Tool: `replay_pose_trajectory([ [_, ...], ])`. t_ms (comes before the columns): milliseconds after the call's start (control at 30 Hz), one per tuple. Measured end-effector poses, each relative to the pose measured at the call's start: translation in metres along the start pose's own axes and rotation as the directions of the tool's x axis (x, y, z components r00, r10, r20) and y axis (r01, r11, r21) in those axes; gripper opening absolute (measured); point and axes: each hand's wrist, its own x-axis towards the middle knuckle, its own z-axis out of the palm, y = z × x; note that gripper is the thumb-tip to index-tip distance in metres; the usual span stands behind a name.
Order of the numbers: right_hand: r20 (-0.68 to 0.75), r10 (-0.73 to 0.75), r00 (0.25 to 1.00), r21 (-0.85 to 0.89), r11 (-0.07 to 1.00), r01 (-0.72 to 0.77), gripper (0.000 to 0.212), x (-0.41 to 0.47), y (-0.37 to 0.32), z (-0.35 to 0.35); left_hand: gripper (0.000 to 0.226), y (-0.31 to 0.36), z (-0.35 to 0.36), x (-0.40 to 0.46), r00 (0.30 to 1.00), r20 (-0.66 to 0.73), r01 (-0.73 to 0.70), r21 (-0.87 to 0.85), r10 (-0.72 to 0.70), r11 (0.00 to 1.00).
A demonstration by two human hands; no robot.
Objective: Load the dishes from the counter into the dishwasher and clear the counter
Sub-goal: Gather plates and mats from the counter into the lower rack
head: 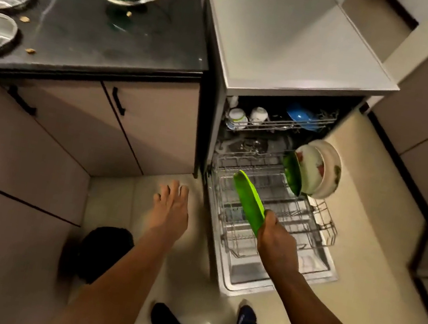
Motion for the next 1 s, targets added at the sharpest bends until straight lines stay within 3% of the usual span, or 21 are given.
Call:
replay_pose_trajectory([
  [67,0.036,0.071,0.997,0.029,0.997,-0.072,0.016,-0.003,0.031,-0.001,0.042,0.026,0.006,0.005,0.999,0.032,-0.026,0.02,0.026,0.999],
  [267,0.071,0.204,0.976,0.122,0.97,-0.211,0.018,0.014,0.126,0.001,0.045,0.106,0.024,0.026,0.995,0.094,-0.024,-0.004,0.024,1.0],
  [600,0.114,0.299,0.947,0.19,0.93,-0.316,0.019,0.113,0.256,0.033,0.042,0.224,0.086,0.084,0.953,0.281,0.137,-0.078,-0.11,0.988],
  [767,0.073,0.257,0.964,0.218,0.939,-0.267,0.027,0.175,0.294,0.092,0.044,0.248,0.153,0.157,0.959,0.28,0.086,-0.149,-0.042,0.985],
  [1000,-0.064,0.152,0.986,0.238,0.962,-0.133,0.033,0.259,0.326,0.226,0.049,0.264,0.299,0.282,0.964,0.267,0.035,-0.18,0.015,0.983],
])
